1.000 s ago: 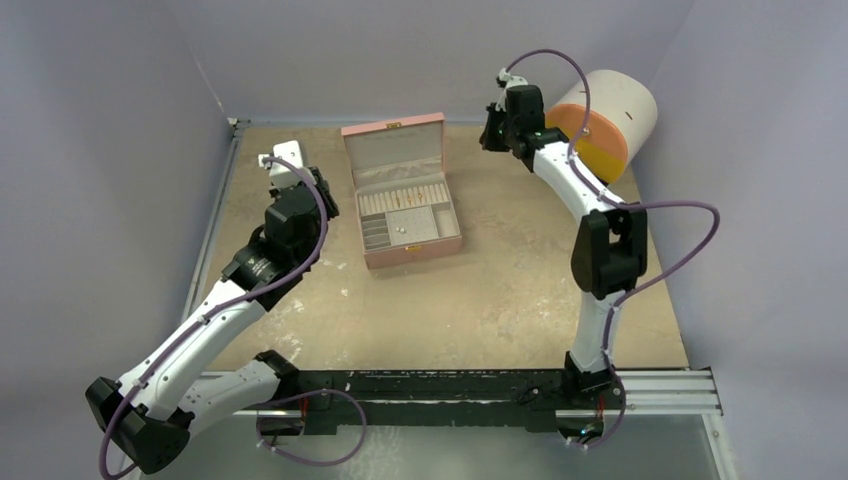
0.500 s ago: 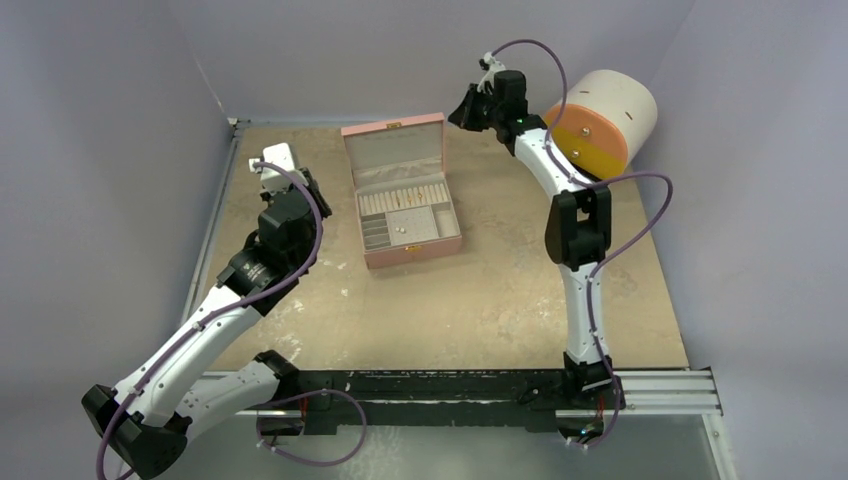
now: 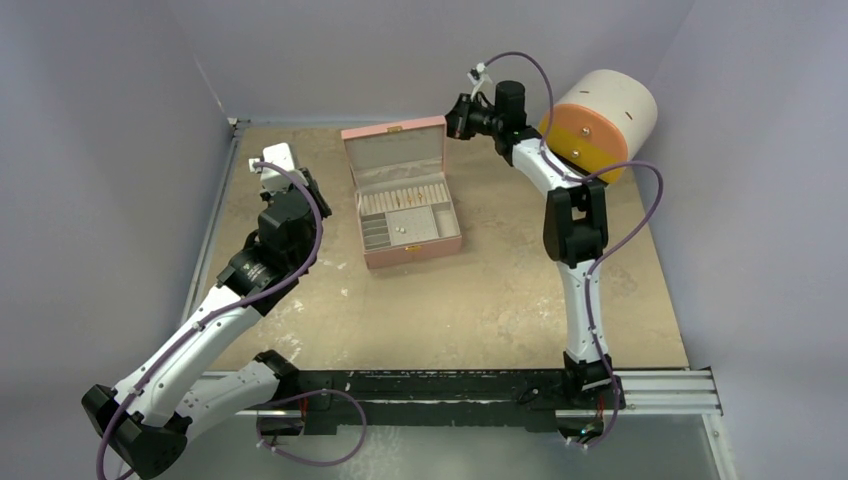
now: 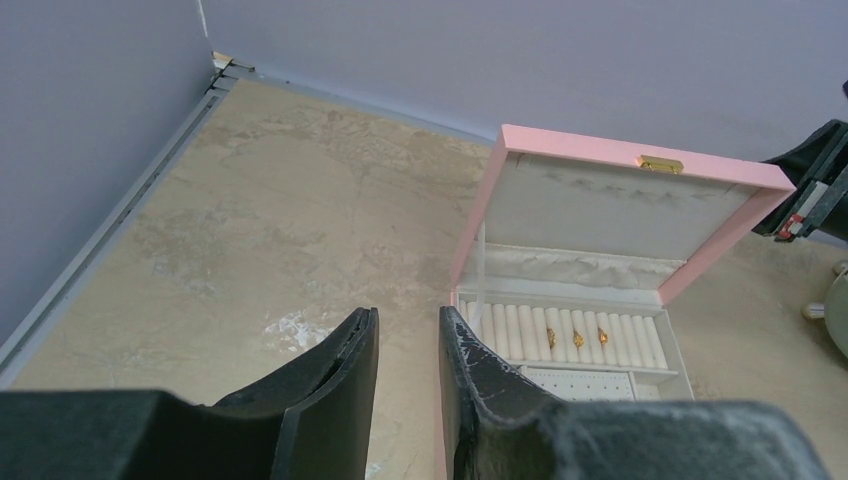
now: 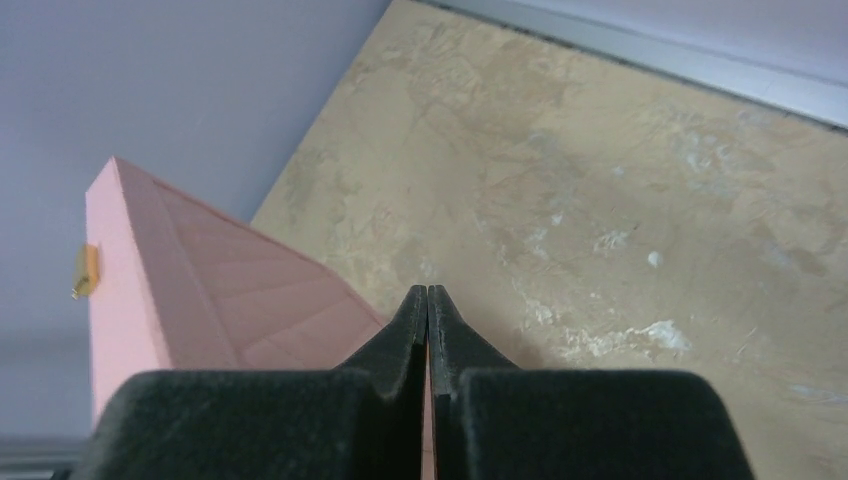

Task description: Organize the mixed jewelry

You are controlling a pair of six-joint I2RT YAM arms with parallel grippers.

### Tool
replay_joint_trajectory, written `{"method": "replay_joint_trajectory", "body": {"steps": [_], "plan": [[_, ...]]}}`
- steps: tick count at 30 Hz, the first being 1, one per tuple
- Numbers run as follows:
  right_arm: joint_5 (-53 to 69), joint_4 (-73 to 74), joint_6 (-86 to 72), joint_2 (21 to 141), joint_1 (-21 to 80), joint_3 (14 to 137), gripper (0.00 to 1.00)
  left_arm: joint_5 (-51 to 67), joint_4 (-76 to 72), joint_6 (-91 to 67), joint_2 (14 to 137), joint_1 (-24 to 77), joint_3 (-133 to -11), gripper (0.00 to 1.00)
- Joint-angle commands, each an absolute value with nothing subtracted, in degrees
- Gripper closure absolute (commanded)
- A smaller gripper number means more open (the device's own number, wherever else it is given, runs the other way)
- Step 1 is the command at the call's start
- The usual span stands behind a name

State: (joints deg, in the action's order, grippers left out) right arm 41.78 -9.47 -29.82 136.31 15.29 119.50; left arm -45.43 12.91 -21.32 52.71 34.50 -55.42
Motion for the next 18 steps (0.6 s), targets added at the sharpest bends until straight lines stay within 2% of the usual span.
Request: {"method": "replay_joint_trajectory", "body": {"steps": [1, 8, 18], "plan": [[52.8, -18.8, -32.4, 131.7, 15.3, 114.5, 1.00, -45.9, 10.3, -20.3, 52.3, 34.1, -55.5, 0.73], [58.8, -22.2, -32.5, 125.1, 15.3, 105.8, 1.00, -45.7, 10.4, -20.5, 52.3, 34.1, -55.5, 0.73], [56.0, -17.7, -24.9, 112.5, 15.5, 93.1, 1.00, -45.6, 10.5, -20.6, 52.7, 34.1, -55.5, 0.73]]}}
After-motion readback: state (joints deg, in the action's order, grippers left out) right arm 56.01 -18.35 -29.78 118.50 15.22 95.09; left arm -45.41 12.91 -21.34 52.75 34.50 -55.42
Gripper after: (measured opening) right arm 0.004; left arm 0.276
